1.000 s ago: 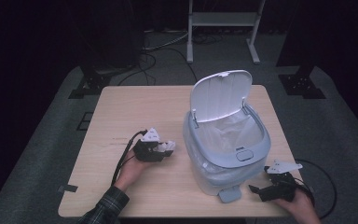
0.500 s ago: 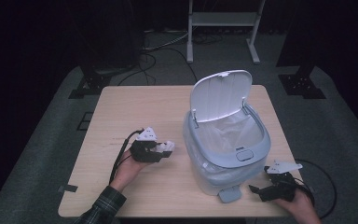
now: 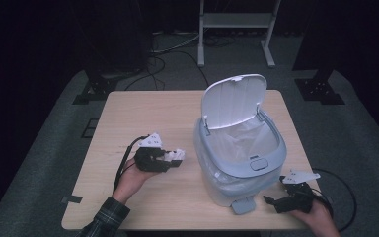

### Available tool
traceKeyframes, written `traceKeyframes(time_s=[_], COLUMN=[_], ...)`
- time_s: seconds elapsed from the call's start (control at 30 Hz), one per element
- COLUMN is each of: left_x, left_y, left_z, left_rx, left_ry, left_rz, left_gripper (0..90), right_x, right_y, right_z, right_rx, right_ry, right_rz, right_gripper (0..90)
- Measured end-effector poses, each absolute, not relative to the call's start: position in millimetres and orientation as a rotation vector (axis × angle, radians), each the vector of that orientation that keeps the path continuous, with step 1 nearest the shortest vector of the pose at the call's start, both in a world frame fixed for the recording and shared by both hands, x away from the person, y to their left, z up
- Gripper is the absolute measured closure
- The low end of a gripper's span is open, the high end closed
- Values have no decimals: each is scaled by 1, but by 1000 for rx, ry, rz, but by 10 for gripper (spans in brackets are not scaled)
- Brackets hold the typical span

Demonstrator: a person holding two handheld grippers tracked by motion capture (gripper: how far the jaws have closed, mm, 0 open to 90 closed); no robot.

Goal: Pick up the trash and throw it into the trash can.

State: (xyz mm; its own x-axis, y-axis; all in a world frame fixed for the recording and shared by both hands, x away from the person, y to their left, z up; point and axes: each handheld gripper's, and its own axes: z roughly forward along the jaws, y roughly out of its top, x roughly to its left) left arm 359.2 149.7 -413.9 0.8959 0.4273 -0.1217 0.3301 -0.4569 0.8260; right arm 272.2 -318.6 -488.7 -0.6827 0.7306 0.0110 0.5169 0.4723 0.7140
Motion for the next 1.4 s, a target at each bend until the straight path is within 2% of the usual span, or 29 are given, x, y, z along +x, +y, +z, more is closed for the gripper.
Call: traceKeyframes(time_s=[1.4], left_x=[332], left_y=[147], left_z=[-338], left_rx=[1959], left_ry=[379], left_rz=[12], left_gripper=[602], right_x=[272], right_y=[-318], right_z=[-489], right_rx=[1058], right_ry=[2431], right_rz=[1028], right_gripper=[14])
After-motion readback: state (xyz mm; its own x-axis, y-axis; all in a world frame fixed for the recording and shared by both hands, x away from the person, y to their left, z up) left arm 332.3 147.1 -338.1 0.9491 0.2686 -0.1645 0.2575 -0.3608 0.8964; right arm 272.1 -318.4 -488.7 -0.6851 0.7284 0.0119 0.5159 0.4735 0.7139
